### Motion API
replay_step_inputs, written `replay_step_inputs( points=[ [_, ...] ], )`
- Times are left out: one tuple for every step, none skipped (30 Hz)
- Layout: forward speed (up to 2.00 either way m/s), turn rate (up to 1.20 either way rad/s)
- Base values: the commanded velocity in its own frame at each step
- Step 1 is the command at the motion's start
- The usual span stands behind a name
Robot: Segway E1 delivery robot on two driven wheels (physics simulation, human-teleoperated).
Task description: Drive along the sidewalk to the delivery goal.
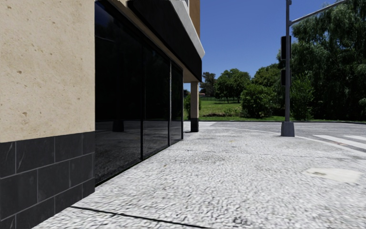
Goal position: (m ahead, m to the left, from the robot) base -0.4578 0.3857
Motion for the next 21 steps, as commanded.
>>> replay_step_inputs(
  points=[
    [0.0,0.0],
    [0.0,0.0],
    [0.0,0.0],
    [0.0,0.0],
    [0.0,0.0],
    [0.0,0.0],
    [0.0,0.0],
    [0.0,0.0],
    [0.0,0.0],
    [0.0,0.0],
    [0.0,0.0],
    [0.0,0.0],
    [0.0,0.0],
    [0.0,0.0],
    [0.0,0.0],
    [0.0,0.0],
    [0.0,0.0],
    [0.0,0.0],
    [0.0,0.0],
    [0.0,0.0],
    [0.0,0.0]
  ],
)
